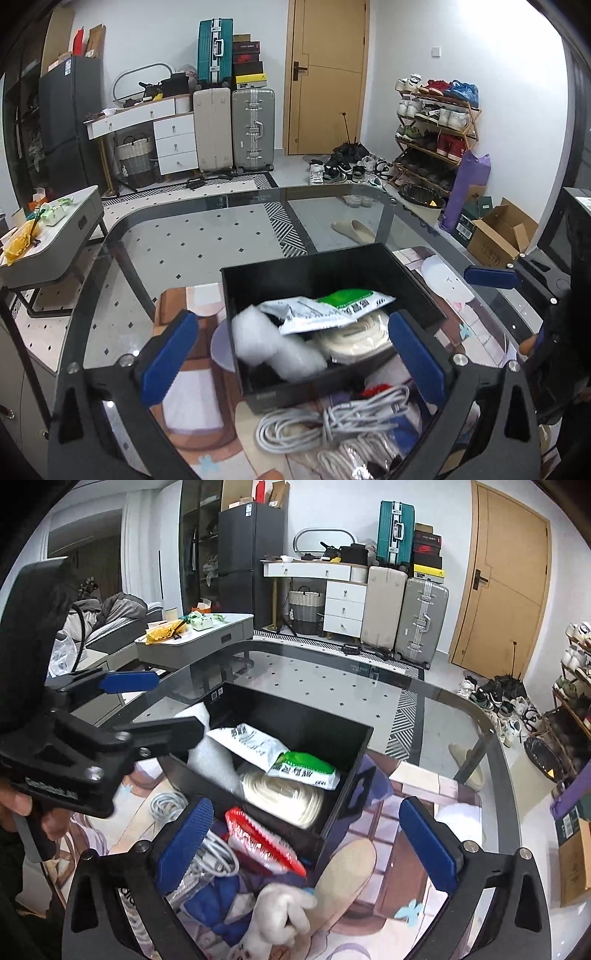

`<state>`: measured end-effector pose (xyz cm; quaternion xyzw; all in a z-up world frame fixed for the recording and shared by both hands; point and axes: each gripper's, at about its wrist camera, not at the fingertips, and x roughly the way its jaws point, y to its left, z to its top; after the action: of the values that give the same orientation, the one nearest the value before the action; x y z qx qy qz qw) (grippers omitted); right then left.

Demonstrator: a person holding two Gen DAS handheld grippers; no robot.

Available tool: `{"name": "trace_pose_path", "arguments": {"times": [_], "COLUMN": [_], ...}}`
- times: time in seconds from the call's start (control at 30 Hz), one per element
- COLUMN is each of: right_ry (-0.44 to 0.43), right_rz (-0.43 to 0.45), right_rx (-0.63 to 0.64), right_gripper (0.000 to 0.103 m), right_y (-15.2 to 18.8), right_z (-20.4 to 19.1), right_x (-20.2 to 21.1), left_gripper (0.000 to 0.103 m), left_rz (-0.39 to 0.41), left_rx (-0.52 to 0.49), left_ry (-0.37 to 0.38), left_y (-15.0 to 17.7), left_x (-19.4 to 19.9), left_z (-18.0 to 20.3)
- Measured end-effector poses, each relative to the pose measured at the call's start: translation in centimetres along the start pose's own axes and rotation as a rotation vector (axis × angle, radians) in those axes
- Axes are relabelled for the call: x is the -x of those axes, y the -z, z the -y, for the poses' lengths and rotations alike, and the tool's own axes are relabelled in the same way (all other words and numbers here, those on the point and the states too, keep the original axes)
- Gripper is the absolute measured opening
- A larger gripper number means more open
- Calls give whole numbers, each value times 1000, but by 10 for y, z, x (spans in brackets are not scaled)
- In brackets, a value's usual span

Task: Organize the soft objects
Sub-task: 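Move both grippers back to the pile beside the black box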

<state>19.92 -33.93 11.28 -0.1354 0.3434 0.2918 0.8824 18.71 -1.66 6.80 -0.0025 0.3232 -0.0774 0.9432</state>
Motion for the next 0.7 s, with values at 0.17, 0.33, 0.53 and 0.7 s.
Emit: {"name": "trace_pose_path", "arguments": {"times": [0.17,0.33,0.53,0.7], "right_ry": [12,20,25,29], "right_rz": [-11,-19,-36,-60], "right_rx": [-3,-7,-20,-33], "right_gripper": [102,102,102,102], "right_y": [7,14,21,33], "right_z": [-1,-5,-6,-7], "right_x": [6,12,18,18], "left_gripper": [103,103,103,103], "left_rz": [-4,-16,-38,-56], "left_rx": [-8,-8,-8,6], "left_ry": [-4,-6,-12,-17], "left_y": [10,20,34,45], "left_x": [12,21,25,27], "left_z": [2,2,0,-5]}}
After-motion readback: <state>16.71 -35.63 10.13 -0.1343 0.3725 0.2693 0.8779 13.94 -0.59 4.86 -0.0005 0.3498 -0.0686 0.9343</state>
